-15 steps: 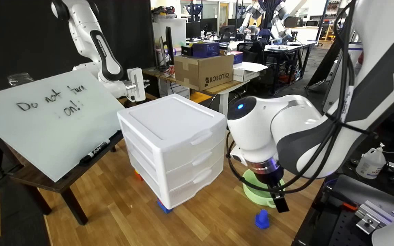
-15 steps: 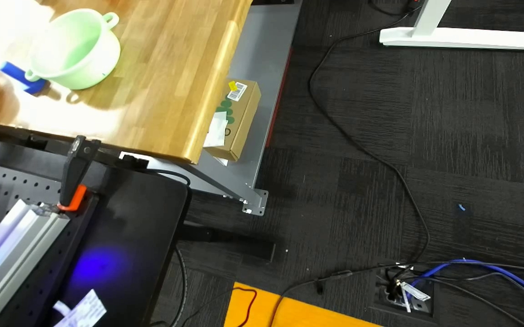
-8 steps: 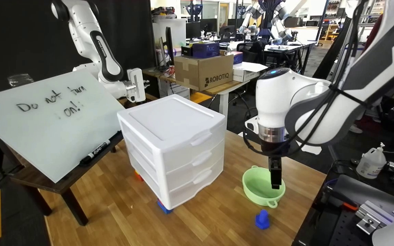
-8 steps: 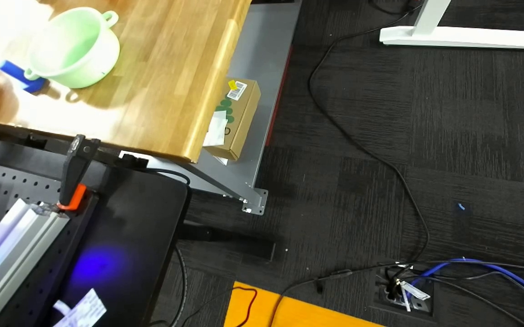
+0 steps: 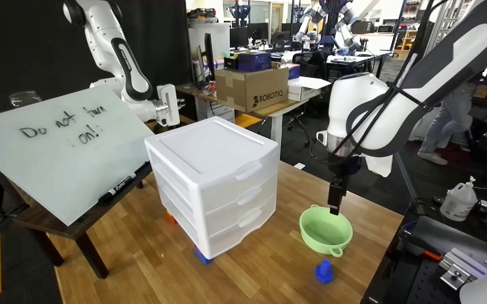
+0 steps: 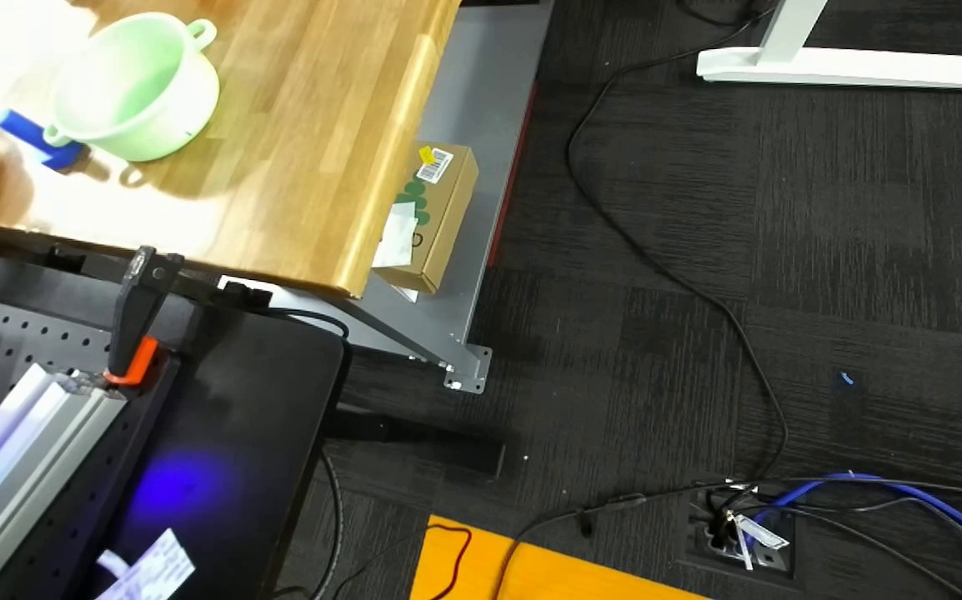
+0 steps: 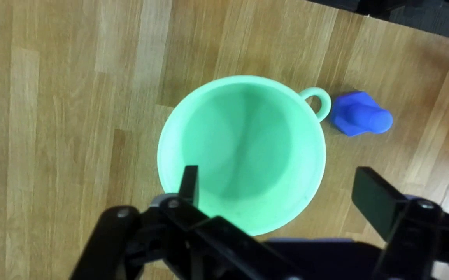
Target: Take the blue object out of the green pot
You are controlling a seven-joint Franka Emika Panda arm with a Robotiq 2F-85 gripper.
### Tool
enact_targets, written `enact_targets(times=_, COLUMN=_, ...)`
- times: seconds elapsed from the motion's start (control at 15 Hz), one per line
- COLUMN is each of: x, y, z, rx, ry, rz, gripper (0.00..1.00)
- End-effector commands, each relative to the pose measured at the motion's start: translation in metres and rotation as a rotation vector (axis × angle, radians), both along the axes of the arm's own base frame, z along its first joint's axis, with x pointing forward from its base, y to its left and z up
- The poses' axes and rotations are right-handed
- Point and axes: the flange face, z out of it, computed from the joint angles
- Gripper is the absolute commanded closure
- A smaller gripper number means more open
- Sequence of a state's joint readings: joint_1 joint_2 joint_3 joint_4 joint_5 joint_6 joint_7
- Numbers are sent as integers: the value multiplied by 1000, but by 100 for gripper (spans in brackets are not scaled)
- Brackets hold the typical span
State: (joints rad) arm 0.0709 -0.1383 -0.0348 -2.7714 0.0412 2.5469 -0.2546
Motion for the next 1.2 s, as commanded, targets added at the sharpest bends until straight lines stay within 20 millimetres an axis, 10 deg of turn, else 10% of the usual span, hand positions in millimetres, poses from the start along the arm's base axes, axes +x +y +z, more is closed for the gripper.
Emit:
enact_targets(times=0.0, x=1, y=-13, z=1, rx=29, ry=-17, rz=-83, gripper=0)
enact_targets(times=1.13, x=0, y=-7, z=0, rx=15, ry=2, rz=-45, gripper=0)
